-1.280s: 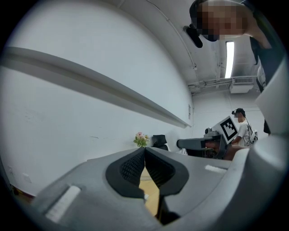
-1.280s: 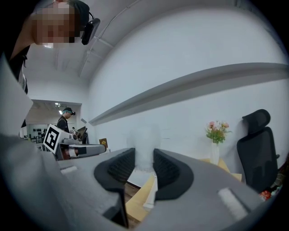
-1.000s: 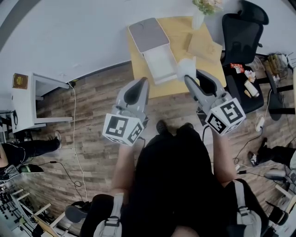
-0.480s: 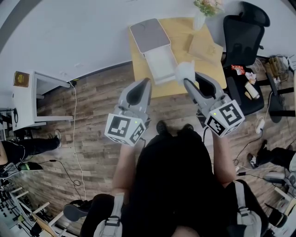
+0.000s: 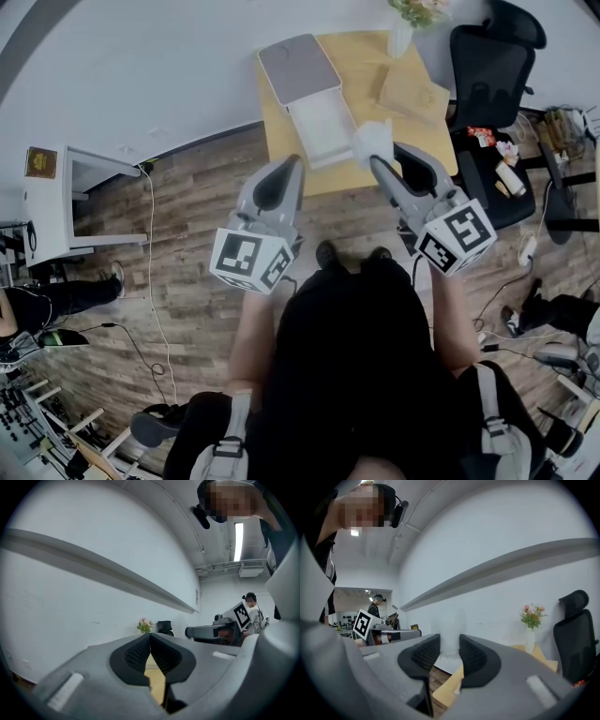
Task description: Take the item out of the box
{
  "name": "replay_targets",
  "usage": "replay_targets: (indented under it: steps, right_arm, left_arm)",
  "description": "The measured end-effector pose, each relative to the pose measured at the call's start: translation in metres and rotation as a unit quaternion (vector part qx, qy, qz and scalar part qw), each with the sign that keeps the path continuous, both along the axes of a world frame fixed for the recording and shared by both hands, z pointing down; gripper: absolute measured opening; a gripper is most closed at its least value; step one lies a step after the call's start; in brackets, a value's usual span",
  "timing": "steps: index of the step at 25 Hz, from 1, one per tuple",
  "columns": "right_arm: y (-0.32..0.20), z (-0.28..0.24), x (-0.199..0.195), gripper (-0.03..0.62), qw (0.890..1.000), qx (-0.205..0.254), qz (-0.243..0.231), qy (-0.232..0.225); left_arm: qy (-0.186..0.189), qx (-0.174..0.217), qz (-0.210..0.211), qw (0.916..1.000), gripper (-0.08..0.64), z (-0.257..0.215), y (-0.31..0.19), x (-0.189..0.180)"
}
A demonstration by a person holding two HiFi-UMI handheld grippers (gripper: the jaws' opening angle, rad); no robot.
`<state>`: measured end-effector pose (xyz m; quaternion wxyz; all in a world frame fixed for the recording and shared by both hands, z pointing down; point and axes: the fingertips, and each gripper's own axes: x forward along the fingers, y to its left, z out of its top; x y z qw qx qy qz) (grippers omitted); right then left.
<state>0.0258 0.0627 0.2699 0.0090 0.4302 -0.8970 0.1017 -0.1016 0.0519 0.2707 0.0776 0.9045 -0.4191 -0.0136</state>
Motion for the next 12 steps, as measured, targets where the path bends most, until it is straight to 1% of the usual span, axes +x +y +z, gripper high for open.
replay_targets:
  steps: [12]
  right_arm:
    - [-0.0086, 0.0035, 0.0012, 0.132, 1.0, -0.002, 0.008, 0.001]
  left_arm:
    - [-0.001, 0.001, 0.002, 1.0, 0.009, 0.0018, -0.01, -0.0008]
